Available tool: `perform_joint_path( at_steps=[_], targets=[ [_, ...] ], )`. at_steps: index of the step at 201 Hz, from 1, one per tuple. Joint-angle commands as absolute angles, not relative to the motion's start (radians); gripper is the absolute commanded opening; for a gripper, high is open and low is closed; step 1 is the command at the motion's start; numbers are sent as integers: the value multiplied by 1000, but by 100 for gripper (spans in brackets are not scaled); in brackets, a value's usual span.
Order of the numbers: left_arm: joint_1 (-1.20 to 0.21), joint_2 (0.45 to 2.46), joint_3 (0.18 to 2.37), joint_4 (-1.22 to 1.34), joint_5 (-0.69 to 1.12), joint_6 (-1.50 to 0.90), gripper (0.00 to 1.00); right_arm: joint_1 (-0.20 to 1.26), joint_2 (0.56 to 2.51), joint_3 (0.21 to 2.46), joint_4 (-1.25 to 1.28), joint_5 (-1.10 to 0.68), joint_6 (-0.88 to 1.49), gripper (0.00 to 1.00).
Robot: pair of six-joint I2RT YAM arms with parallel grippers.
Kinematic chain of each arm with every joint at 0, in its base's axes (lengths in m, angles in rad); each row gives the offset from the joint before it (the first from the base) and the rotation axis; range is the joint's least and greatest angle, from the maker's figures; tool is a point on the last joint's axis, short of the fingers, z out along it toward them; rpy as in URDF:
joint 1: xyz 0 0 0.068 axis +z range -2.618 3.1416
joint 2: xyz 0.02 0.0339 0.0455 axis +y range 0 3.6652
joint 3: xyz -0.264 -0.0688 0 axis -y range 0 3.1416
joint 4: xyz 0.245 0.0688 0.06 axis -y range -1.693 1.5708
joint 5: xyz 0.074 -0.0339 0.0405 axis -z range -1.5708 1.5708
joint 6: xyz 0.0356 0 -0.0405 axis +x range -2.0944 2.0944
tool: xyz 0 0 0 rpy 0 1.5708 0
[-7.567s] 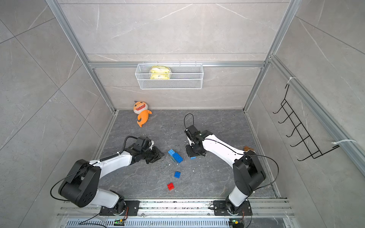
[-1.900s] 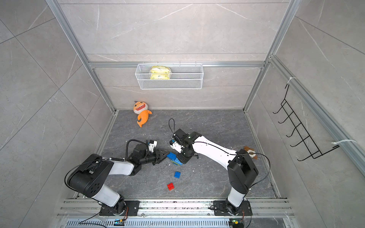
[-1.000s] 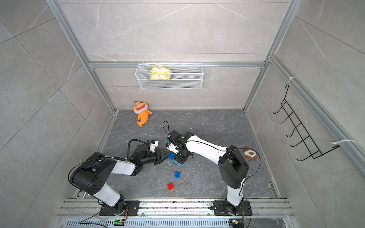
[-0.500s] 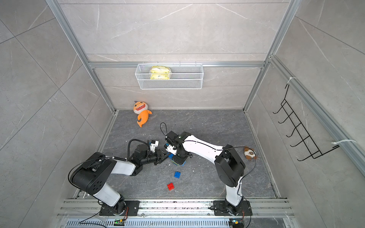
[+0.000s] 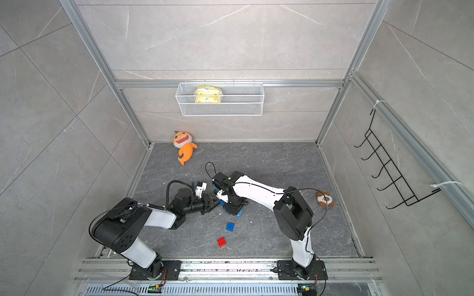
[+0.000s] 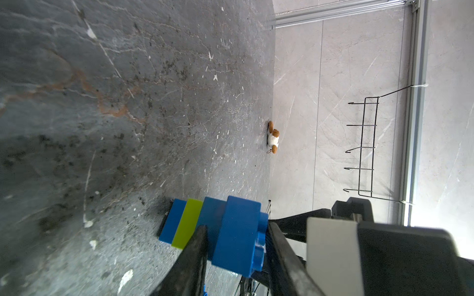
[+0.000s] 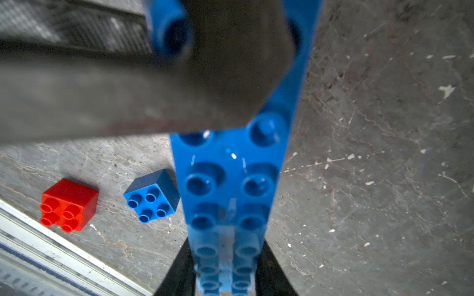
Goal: Assemble a heart with lego
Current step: Assemble the lego brick with the lego brick.
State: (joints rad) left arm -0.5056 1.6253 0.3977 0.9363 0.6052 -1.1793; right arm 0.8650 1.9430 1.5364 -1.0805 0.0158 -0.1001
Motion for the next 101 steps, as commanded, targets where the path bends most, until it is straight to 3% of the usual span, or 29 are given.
perform_joint_path(
  at_steps=[1,28,61,101],
  targets=[
    [-505,1634,382,956,600,-1186,40,872,1996,1515,-1074,29,-80,21],
    [-504,1628,380,954,598,-1183,40,872,1935,1551,-1084,38,-73,27],
    [-505,1621,381,946,598,-1182,40,871,1875,1580,-1091,43,-56,42],
    [-505,1608,386,924,598,-1172,40,873,1759,1532,-1056,41,9,46]
  ],
)
